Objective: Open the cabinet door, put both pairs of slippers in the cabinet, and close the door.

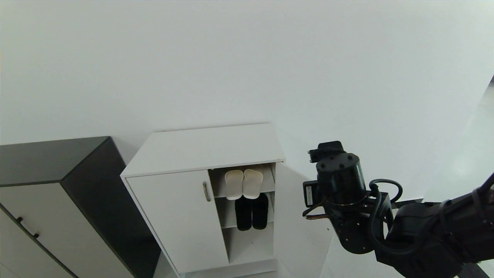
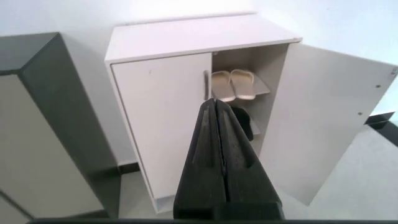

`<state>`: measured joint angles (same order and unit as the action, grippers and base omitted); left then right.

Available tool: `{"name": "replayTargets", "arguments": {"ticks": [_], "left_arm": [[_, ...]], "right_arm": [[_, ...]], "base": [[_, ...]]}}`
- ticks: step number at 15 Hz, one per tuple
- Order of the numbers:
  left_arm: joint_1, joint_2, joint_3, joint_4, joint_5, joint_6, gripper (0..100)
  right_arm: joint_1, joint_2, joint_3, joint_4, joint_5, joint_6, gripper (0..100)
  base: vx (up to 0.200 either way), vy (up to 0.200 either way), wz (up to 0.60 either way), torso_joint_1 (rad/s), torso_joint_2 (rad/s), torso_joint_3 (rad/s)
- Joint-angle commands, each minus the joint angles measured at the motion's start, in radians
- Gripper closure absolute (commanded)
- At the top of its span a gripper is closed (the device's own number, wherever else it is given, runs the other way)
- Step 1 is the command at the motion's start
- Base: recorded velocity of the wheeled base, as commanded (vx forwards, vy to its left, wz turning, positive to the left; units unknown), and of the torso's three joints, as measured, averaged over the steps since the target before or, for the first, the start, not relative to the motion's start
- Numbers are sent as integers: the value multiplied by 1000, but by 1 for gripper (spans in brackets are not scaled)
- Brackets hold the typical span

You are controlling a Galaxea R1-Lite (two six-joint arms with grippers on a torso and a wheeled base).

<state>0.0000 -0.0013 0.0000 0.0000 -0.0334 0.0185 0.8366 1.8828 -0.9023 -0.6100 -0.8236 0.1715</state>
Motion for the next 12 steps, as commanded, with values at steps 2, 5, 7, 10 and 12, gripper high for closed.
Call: {"name": "replayTargets", "arguments": {"ticks": [2,5,7,10,12], "left_arm": [[0,1,0,0,0,0,100],[0,1,0,0,0,0,100],[0,1,0,0,0,0,100],[0,1,0,0,0,0,100],[0,1,0,0,0,0,100]], "right_arm": [[-13,4,5,-5,0,-17,100],[-13,6,6,-5,0,-18,100],[-13,10,5,-5,0,-20,100],[-14,19,3,-5,0,-18,100],[-14,18,5,-5,0,-18,100]], "base": [[0,0,0,0,0,0],[0,0,0,0,0,0],[-200,0,0,5,0,5],[-200,0,0,7,2,4],[-200,0,0,0,5,0]]}}
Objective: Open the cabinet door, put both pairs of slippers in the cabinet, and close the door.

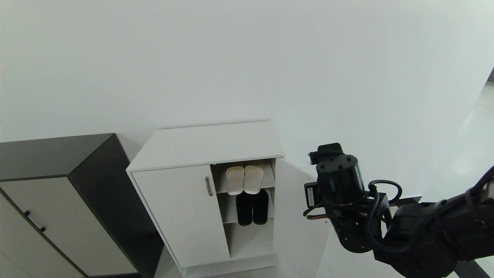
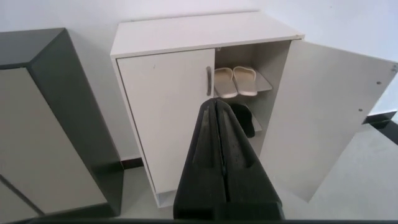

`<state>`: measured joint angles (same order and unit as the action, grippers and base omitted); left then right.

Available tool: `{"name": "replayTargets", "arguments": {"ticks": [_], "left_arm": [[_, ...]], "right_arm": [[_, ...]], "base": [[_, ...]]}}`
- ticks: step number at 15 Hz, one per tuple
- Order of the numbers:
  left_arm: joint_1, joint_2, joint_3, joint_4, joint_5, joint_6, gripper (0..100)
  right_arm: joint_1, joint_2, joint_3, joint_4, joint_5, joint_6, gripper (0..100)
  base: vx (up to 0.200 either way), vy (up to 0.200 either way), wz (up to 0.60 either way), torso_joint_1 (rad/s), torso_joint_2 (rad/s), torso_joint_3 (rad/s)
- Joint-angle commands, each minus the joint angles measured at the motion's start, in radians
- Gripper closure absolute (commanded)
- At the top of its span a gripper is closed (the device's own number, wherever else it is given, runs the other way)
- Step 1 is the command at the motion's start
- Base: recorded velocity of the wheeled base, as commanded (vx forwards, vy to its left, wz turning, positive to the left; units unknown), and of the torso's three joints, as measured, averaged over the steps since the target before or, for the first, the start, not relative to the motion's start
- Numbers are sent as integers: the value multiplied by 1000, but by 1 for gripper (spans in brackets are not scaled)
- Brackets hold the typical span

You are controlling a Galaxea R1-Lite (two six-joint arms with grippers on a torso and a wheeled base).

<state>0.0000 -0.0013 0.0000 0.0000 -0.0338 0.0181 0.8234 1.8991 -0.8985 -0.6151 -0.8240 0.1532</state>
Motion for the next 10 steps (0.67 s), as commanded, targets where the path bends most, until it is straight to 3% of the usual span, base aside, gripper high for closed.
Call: {"name": "replayTargets", "arguments": {"ticks": [1,5,6,10], "left_arm": [[0,1,0,0,0,0,100],[0,1,0,0,0,0,100],[0,1,0,0,0,0,100],[0,1,0,0,0,0,100]], "right_arm": [[-3,1,1,0,0,-1,100],[-52,3,-45,6,72,-4,100],[-116,20,-88,17,132,-4,100],[-237,109,-209,75,180,19,100]], "base": [[-200,0,0,-7,-2,7],[0,0,0,0,0,0],[0,0,0,0,0,0],[0,0,0,0,0,0]]}}
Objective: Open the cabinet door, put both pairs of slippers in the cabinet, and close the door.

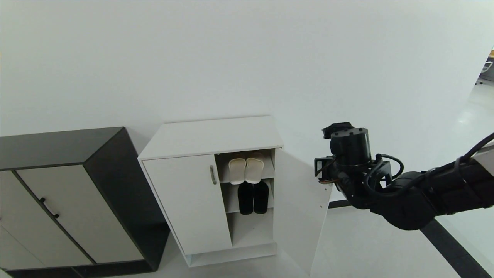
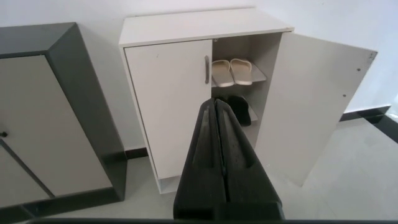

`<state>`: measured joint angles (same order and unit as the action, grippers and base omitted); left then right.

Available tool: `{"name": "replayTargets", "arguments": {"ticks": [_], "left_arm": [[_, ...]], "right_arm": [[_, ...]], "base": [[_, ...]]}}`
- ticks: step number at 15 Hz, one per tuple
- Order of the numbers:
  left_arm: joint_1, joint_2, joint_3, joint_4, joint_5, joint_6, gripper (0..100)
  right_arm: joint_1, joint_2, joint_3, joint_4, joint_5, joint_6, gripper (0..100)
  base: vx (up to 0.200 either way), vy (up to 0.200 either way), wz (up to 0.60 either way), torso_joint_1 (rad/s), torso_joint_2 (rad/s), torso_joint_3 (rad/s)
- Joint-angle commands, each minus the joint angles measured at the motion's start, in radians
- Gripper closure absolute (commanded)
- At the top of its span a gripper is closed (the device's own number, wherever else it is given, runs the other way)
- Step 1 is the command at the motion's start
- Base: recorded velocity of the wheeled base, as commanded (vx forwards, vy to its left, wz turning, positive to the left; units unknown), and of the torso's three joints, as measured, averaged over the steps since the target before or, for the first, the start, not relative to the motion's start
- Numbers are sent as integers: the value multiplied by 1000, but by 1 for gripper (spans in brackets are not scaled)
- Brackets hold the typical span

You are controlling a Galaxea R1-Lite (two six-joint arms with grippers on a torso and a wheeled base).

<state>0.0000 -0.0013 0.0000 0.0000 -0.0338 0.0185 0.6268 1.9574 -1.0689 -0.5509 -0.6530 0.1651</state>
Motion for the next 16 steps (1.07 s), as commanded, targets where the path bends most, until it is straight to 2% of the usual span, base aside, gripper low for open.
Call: {"name": "replayTargets", "arguments": {"ticks": [1,3,6,9,16], "left_arm": [[0,1,0,0,0,1,100],[0,1,0,0,0,0,100],[0,1,0,0,0,0,100],[0,1,0,0,0,1,100],[0,1,0,0,0,1,100]], "right_arm": [[-64,74,-66,14,49,30,100],[-111,104,-97,15,156,63,100],[-159,169,-152,17,173,65,100],[-203,235,-187,14,246,68,100],[-262,354,-261,11,271,82,100]], "base": [[0,0,0,0,0,0],[0,0,0,0,0,0],[0,0,0,0,0,0],[0,0,0,0,0,0],[0,0,0,0,0,0]]}}
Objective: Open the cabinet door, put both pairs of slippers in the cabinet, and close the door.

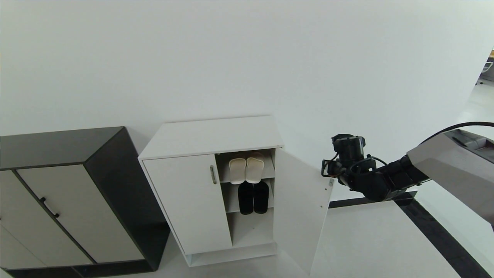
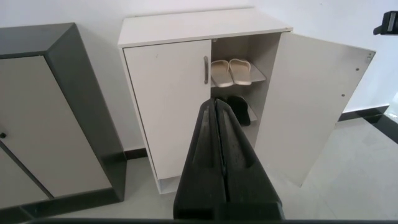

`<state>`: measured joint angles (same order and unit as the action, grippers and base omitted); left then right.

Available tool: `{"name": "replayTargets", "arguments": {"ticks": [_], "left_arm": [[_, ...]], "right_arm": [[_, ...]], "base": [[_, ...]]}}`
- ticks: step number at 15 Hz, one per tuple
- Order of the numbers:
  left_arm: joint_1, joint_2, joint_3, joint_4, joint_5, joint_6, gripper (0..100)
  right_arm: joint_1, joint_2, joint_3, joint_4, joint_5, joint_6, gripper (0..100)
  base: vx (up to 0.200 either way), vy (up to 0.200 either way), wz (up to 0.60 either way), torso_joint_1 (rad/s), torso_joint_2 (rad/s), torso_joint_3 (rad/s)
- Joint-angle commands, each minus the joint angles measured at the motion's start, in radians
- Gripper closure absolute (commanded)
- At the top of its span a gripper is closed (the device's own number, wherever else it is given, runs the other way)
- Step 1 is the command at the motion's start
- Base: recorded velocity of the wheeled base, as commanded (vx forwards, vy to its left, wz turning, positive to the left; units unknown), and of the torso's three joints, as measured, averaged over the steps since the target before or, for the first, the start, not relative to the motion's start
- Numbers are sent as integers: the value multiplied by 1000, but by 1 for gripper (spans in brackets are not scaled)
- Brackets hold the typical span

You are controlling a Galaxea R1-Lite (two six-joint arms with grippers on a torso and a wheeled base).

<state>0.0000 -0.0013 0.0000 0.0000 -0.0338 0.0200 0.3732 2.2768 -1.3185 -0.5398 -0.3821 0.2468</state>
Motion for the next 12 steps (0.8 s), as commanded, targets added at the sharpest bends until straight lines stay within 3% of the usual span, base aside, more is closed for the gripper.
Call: {"name": "replayTargets", "arguments": {"ticks": [1,12], "left_arm": [[0,1,0,0,0,0,100],[0,1,0,0,0,0,100]], "right_arm": [[-8,41,-11,-3,0,0,100],[-10,81,-28,-16,-6,-1,100]], "base": [[0,0,0,0,0,0],[0,0,0,0,0,0]]}}
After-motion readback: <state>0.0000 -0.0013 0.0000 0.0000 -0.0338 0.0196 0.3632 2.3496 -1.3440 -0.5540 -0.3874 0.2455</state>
